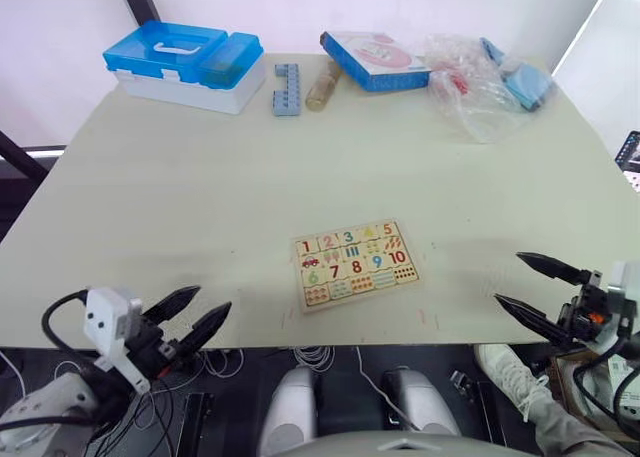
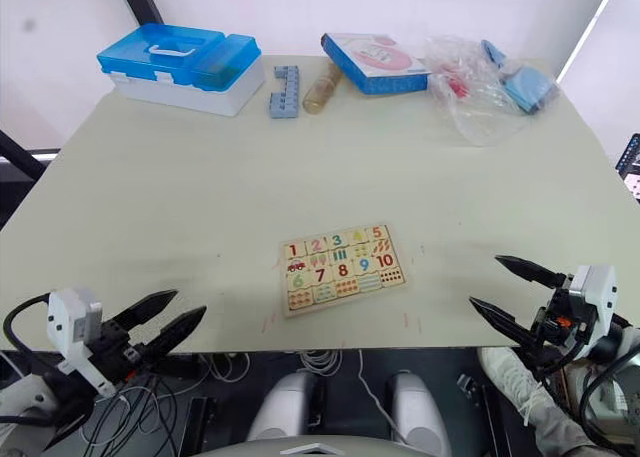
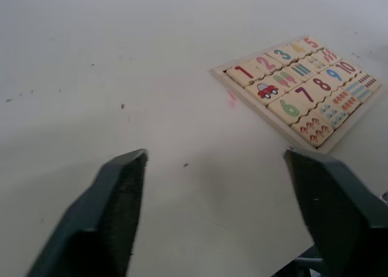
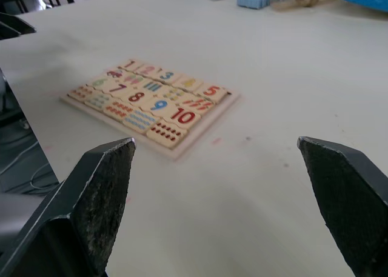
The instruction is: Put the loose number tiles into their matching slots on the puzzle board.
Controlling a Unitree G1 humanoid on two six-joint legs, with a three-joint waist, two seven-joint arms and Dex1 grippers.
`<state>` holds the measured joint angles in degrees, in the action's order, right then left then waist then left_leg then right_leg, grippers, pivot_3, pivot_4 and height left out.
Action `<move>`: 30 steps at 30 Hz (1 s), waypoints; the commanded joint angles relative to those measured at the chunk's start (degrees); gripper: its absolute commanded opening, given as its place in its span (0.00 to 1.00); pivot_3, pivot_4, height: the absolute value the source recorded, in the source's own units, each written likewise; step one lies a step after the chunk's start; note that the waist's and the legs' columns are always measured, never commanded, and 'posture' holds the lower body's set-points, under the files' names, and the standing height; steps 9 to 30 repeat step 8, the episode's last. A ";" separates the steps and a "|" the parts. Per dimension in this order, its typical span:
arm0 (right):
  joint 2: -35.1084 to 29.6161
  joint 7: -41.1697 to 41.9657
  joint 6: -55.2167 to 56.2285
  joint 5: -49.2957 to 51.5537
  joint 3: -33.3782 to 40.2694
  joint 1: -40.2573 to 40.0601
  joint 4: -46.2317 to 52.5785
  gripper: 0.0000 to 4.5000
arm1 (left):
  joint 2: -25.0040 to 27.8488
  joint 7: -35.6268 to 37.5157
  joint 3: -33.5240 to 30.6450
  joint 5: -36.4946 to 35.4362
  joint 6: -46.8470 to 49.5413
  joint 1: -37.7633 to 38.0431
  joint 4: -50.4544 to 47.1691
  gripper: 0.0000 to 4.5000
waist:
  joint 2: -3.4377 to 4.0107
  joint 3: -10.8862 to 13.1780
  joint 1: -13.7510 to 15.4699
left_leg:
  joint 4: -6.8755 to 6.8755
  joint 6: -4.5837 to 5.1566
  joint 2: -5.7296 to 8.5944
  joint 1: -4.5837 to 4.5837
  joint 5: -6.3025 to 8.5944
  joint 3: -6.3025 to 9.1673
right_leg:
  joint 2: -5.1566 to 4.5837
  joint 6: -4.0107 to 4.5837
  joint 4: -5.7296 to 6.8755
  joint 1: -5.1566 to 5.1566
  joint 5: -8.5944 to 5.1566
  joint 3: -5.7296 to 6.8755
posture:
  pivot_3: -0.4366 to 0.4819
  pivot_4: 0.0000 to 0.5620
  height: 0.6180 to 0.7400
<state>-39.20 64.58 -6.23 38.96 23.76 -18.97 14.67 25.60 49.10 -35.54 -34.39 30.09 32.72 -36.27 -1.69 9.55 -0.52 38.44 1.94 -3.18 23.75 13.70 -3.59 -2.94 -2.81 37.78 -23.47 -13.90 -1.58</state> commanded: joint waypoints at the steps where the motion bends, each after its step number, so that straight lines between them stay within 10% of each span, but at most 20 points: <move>1: -0.42 0.97 1.21 0.02 1.91 0.71 -0.57 1.00 | 0.22 -1.07 0.06 0.70 -2.82 0.94 0.34 0.99 | 0.01 -0.01 -0.04 | 0.00 0.00 0.00 0.00 0.00 0.01 | 0.00 0.00 0.00 0.00 0.00 0.00 | 0.48 0.27 1.00; 30: 0.03 1.47 2.51 -1.19 1.41 1.33 -1.91 1.00 | 0.41 -4.36 1.74 -0.43 -2.17 -0.44 0.82 0.99 | 0.01 -0.01 -0.02 | 0.00 0.00 -0.01 0.02 0.00 0.00 | -0.02 -0.01 -0.01 -0.01 -0.01 0.00 | 0.48 0.27 1.00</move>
